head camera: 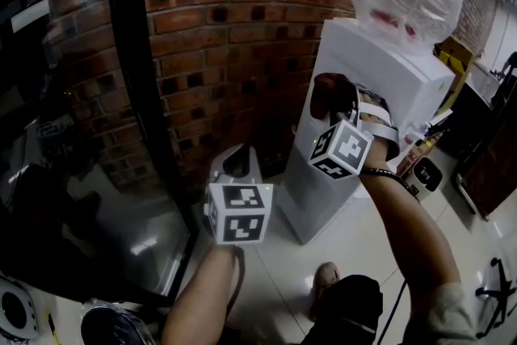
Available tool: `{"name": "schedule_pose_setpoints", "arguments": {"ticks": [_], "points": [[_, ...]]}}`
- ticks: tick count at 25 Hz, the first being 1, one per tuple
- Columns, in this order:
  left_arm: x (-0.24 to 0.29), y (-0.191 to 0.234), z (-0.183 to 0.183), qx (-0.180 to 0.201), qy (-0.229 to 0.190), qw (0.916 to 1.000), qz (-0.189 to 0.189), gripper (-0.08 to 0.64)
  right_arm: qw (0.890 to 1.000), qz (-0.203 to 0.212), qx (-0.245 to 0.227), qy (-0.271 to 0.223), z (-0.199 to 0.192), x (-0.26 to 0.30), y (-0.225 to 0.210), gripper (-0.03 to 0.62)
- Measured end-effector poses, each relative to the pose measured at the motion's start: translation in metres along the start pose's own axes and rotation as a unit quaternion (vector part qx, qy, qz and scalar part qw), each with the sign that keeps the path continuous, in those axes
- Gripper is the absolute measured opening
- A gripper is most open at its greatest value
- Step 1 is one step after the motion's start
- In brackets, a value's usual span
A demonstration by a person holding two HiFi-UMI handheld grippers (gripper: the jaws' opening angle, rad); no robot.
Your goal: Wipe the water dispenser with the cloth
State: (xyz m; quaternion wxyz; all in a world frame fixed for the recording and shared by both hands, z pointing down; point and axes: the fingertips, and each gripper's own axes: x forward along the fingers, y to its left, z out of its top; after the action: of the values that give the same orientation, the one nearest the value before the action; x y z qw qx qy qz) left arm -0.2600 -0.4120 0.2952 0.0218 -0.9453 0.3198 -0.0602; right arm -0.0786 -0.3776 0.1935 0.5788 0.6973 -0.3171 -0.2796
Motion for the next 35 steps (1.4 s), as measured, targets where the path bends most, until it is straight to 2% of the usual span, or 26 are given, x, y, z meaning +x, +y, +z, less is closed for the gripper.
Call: {"name": "schedule_pose_setpoints", "arguments": {"ticks": [11,23,35], "points": [[0.016,0.015,-0.043,-0.004,0.023,0.9996,0.018,0.0,0.998,0.046,-0.026,0.023,-0.017,0.003,0.077,0.081],[0.033,0.01,-0.096,0.011,0.067,0.9976,0.016,0.0,0.993,0.094,-0.055,0.042,-0.038,-0.002,0.159,0.081],[0.052,0.0,-0.137,0.029,0.09,0.9955,0.003,0.0,0.984,0.147,-0.094,0.038,-0.053,-0.005,0.239,0.082]]}}
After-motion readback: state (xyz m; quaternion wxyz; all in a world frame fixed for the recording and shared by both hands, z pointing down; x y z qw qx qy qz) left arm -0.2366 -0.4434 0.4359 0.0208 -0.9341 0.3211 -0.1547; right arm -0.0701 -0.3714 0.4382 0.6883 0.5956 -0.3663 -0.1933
